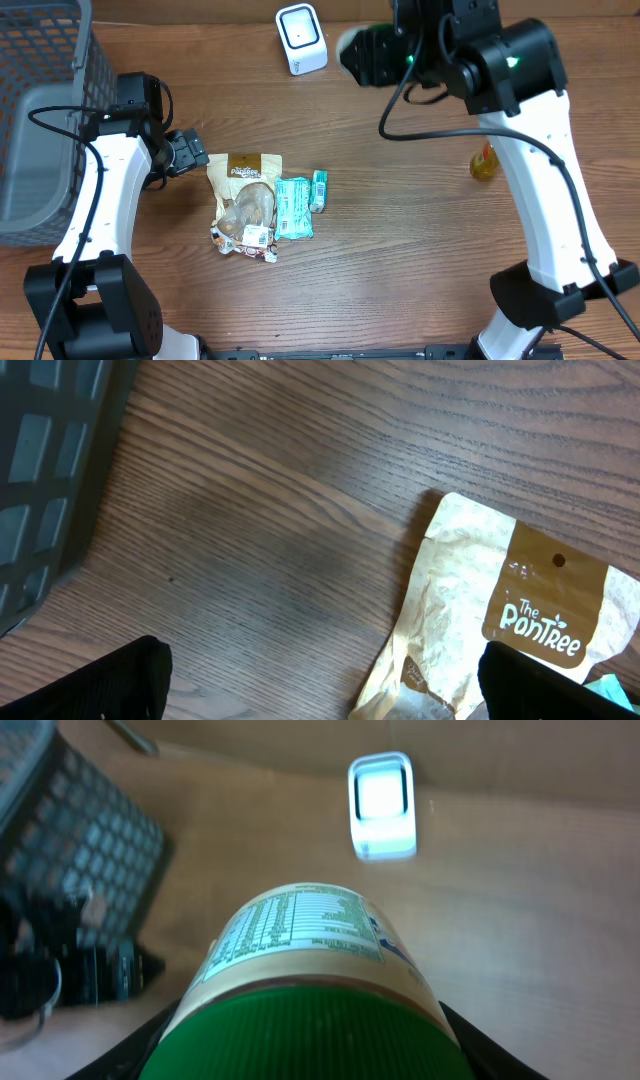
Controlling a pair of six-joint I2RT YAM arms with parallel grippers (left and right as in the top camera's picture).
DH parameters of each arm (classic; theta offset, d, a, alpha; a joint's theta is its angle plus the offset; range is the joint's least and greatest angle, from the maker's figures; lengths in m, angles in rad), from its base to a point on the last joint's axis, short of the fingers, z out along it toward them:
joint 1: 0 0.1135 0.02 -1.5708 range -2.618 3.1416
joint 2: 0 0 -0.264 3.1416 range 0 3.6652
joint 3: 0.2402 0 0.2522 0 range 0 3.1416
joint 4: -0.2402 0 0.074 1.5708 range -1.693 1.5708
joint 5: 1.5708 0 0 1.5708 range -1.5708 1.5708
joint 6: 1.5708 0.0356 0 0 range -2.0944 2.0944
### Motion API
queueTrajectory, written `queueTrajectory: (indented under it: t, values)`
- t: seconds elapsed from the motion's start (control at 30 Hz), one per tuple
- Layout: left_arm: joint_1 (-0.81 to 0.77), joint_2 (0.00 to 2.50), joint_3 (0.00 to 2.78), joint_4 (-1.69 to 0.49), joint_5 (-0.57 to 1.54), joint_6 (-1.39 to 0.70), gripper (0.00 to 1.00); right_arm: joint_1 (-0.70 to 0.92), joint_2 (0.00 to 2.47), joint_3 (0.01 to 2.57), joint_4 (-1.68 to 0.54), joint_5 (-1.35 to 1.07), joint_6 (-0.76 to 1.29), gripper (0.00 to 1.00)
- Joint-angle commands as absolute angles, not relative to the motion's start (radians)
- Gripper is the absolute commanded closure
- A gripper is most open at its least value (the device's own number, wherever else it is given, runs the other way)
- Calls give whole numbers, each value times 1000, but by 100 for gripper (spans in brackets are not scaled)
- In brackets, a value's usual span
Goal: Scan the item barcode
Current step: 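Carry the green jar up to the white scanner with the right gripper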
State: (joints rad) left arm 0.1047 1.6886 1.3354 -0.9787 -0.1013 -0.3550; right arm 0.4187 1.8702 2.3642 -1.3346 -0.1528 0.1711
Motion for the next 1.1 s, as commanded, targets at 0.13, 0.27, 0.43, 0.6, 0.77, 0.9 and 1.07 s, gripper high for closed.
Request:
queueTrajectory:
  t: [0.13, 0.27, 0.43, 0.6, 0.77, 0.9, 1.07]
  values:
    - [104, 1666, 1339, -979, -100, -333, 0, 419, 2015, 2356, -1062, -158, 147, 85]
    - [104, 1666, 1339, -979, -100, -333, 1, 419, 2118, 2356, -910, -158, 147, 85]
    - [104, 1666, 1339, -979, -100, -333, 1, 419, 2254, 2356, -715, -155, 147, 82]
    - [104, 1666, 1339, -979, -100, -333, 1, 419, 2368, 2356, -554, -69, 93, 81]
    - [104, 1666, 1339, -979, -100, -333, 0, 419, 2457, 2356, -357, -22, 21, 81]
    - [104, 1666, 1339, -979, -100, -333, 0, 419, 2524, 2356, -231, -23, -57, 82]
    - [104, 1666, 1339, -979, -100, -333, 1, 419, 2595, 2356, -107, -12, -87, 82]
